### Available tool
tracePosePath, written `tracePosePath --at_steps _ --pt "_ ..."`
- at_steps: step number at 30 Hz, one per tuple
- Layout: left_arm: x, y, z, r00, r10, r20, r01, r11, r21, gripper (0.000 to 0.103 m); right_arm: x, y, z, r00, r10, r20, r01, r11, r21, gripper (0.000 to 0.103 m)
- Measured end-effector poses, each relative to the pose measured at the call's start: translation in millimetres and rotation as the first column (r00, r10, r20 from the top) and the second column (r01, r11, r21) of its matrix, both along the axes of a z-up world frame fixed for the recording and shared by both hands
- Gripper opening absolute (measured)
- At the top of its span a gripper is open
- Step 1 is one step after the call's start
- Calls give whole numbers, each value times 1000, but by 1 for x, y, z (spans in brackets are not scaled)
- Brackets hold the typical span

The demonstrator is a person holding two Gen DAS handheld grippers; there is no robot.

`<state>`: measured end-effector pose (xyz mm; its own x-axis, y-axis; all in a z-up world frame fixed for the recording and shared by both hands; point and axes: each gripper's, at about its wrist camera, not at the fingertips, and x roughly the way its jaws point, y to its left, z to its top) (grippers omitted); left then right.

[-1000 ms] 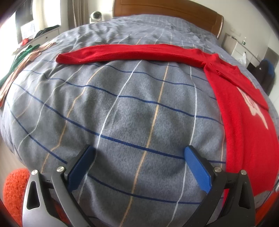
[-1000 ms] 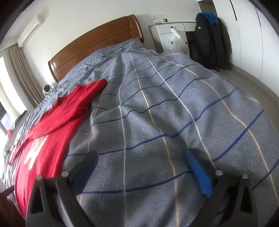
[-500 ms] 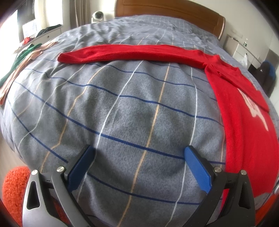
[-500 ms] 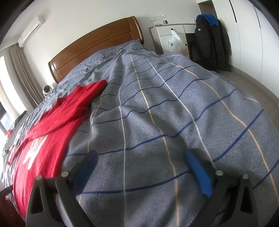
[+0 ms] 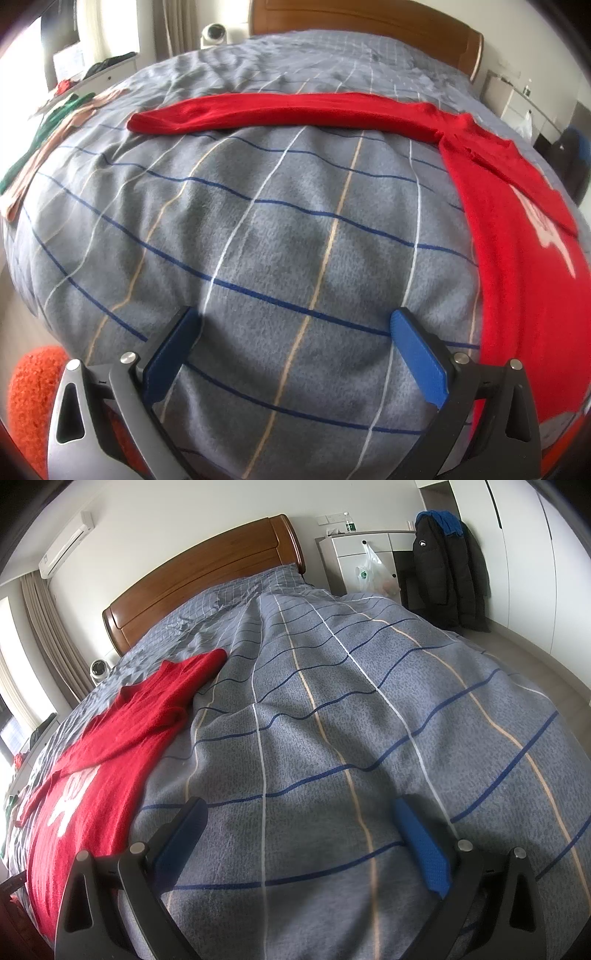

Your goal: Fold small clothes

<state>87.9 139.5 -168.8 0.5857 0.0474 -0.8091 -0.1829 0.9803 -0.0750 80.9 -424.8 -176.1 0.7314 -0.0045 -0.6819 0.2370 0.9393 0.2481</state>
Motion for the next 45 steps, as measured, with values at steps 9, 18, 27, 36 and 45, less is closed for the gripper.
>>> tracePosePath --at_steps 9,18,27,36,45 --pt "-1 3 -1 998 -58 -7 58 998 -10 103 1 0 0 1000 0 0 0 1000 -1 100" --pt "-2 1 0 998 -62 -9 62 998 -2 103 1 0 0 1000 0 0 0 1000 -1 100" --pt "-2 1 -1 998 -63 -11 63 998 -5 103 0 0 0 1000 1 -1 -1 1000 -2 100" --pt "-2 1 -1 998 -64 -12 63 998 -2 103 0 -1 0 1000 1 -1 -1 1000 -4 100" --pt "-3 1 -1 998 -63 -12 63 998 -2 103 1 -1 0 1000 1 -2 -1 1000 -4 100"
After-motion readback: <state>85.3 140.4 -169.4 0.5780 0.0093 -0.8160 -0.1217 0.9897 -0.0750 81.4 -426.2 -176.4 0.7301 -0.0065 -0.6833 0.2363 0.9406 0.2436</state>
